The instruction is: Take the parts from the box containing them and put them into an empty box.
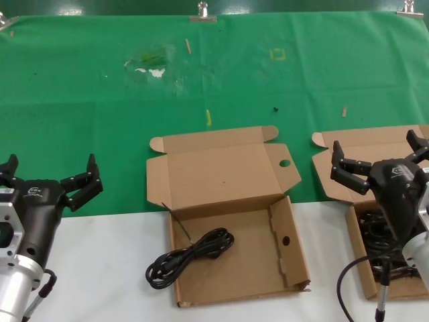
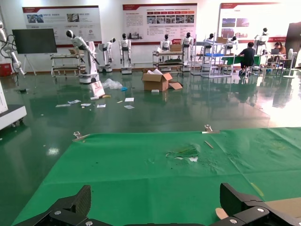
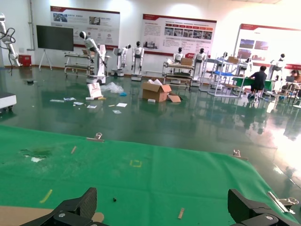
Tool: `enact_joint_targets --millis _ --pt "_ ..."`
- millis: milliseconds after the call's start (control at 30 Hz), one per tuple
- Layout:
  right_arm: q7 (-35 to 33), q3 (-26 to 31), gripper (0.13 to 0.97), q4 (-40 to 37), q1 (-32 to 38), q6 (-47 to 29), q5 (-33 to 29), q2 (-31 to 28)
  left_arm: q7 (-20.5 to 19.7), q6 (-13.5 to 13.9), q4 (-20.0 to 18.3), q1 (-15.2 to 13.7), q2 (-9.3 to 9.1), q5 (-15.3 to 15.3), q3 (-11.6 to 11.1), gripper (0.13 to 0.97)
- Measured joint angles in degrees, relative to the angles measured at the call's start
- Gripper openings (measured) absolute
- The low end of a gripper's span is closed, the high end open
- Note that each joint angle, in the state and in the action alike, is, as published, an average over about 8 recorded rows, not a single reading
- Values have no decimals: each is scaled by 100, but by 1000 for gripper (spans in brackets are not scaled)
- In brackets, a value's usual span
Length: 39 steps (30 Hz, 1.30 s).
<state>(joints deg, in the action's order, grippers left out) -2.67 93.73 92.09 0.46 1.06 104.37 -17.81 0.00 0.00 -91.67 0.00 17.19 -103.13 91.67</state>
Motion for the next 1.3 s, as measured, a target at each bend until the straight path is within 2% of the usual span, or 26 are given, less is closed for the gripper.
enact_joint_targets --millis 1300 --pt "0 0 966 0 0 0 0 0 0 0 0 0 0 0 0 966"
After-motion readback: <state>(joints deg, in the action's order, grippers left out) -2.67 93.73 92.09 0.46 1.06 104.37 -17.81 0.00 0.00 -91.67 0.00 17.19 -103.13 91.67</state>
